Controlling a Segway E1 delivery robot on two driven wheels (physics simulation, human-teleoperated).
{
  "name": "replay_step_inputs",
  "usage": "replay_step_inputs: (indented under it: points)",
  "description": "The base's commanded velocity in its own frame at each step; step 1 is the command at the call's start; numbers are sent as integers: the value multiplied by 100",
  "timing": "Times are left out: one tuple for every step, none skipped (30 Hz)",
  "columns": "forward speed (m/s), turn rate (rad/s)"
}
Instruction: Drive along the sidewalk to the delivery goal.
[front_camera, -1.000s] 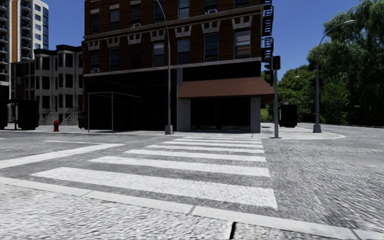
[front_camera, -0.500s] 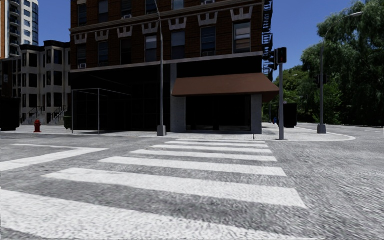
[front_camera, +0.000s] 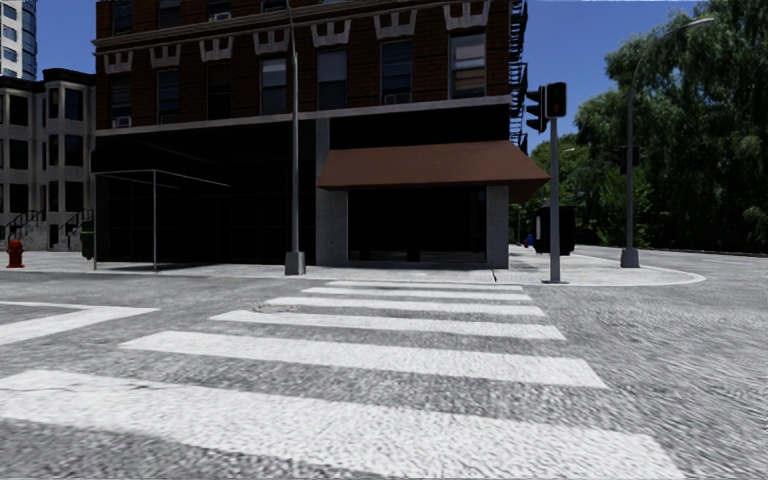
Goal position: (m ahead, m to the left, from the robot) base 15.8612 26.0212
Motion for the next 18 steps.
replay_step_inputs:
  points:
    - [132, -33]
    - [132, -33]
    - [132, -33]
    - [132, -33]
    - [132, -33]
    - [132, -33]
    - [132, -33]
    - [132, -33]
    - [132, -33]
    - [132, -33]
    - [132, -33]
    - [132, -33]
    - [132, -33]
    - [132, -33]
    - [132, -33]
    - [132, -33]
    - [132, -33]
    - [133, -33]
